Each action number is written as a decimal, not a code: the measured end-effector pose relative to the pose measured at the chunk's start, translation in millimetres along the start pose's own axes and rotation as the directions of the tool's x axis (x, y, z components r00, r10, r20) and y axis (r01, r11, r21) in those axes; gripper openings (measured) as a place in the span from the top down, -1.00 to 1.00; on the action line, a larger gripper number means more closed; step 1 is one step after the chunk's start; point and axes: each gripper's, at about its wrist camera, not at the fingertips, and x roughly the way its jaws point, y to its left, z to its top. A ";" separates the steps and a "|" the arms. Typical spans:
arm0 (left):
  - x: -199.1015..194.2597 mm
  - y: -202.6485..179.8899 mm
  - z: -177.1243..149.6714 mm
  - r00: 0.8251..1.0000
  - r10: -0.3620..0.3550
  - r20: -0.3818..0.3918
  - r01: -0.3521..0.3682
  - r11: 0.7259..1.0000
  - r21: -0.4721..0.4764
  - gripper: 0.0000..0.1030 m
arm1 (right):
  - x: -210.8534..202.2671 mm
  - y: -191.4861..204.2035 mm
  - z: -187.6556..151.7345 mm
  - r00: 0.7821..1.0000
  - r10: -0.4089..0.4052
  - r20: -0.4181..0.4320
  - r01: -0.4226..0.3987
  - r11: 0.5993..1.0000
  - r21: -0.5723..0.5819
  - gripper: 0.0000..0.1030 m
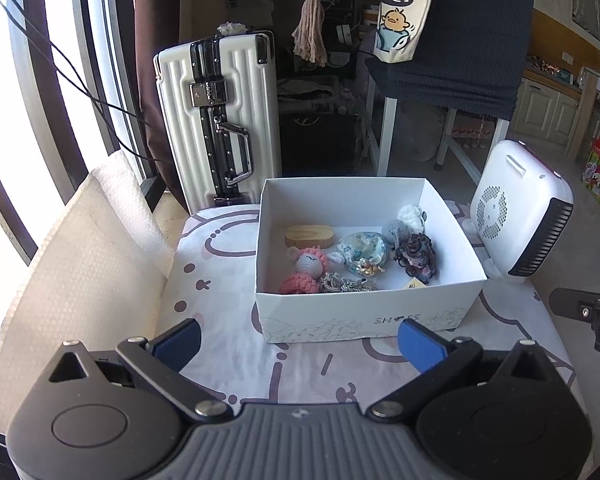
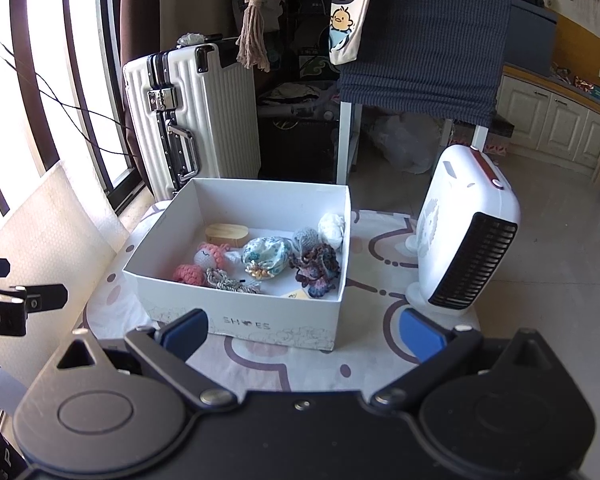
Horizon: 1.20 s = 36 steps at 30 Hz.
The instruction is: Organize objects
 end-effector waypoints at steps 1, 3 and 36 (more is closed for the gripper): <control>0.0 -0.5 0.1 1.000 0.000 0.000 0.000 1.000 0.001 -1.00 | 0.0 0.0 -0.1 1.000 0.000 0.000 0.000 1.000 0.000 -1.00; -0.1 -1.4 0.1 1.000 -0.001 0.000 0.001 1.000 0.003 -1.00 | 0.0 0.0 -0.6 1.000 0.000 0.000 0.000 1.000 -0.001 -1.00; 0.0 -3.4 -0.7 1.000 -0.009 -0.003 0.009 1.000 0.011 -1.00 | -0.4 -0.3 -1.3 1.000 0.003 -0.001 -0.003 1.000 0.001 -1.00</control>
